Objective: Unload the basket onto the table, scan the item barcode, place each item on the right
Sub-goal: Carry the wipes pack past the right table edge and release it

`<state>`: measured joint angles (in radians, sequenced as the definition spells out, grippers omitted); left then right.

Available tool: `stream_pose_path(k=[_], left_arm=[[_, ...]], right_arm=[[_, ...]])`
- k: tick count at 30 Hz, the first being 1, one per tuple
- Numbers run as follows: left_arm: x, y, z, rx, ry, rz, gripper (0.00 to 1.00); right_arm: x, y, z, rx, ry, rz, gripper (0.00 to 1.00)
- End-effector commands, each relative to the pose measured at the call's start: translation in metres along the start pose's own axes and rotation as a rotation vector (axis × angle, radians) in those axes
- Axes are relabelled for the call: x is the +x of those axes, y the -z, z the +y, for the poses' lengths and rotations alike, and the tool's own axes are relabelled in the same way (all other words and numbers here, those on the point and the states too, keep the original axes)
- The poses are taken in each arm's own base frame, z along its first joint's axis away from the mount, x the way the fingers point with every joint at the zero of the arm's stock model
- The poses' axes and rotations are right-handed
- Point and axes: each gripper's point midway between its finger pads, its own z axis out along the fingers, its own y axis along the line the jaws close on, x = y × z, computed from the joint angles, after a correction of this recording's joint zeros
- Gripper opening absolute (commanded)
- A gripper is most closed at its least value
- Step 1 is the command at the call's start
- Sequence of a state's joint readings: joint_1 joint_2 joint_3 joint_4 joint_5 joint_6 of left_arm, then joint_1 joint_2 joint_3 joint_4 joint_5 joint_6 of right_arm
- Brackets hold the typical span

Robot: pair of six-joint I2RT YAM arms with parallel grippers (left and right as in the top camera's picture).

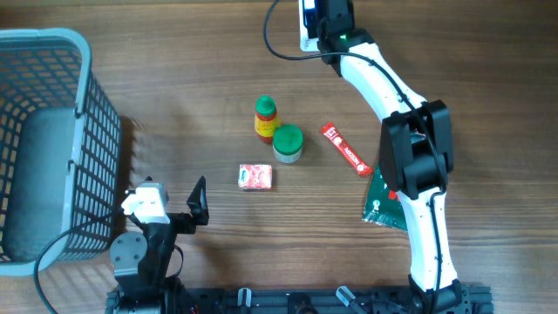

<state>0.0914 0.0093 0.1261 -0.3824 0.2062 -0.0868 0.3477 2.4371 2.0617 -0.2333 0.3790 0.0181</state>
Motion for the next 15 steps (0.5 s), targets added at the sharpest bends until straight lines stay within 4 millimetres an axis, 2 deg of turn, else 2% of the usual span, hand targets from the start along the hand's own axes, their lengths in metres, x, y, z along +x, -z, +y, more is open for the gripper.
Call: stream_pose_path(k=[1, 3, 5, 8, 11, 12, 14, 15], left_arm=[[0.004, -0.001, 0.002, -0.010, -0.019, 0.007, 1.00], [0.004, -0.001, 0.002, -0.010, -0.019, 0.007, 1.00], [0.004, -0.001, 0.002, -0.010, -0.019, 0.007, 1.00], [0.004, -0.001, 0.002, -0.010, -0.019, 0.007, 1.00], [0.004, -0.001, 0.002, -0.010, -0.019, 0.007, 1.00], [0.004, -0.001, 0.002, -0.010, -0.019, 0.007, 1.00], [0.004, -0.001, 0.002, -0.010, -0.019, 0.007, 1.00], [0.004, -0.001, 0.002, -0.010, -0.020, 0.007, 1.00]], right_arm=[[-0.042, 0.043, -0.082, 0.324, -0.056, -0.043, 0.04], [-0.039, 0.053, -0.109, 0.397, -0.047, -0.002, 0.04], [-0.028, 0.062, -0.150, 0.485, -0.036, 0.069, 0.04], [0.000, 0.063, -0.212, 0.590, -0.034, 0.185, 0.04], [0.042, 0.068, -0.285, 0.689, -0.096, 0.312, 0.04], [0.070, 0.075, -0.339, 0.748, -0.155, 0.383, 0.04], [0.091, 0.079, -0.378, 0.766, -0.207, 0.422, 0.04], [0.108, 0.080, -0.402, 0.774, -0.238, 0.454, 0.04]])
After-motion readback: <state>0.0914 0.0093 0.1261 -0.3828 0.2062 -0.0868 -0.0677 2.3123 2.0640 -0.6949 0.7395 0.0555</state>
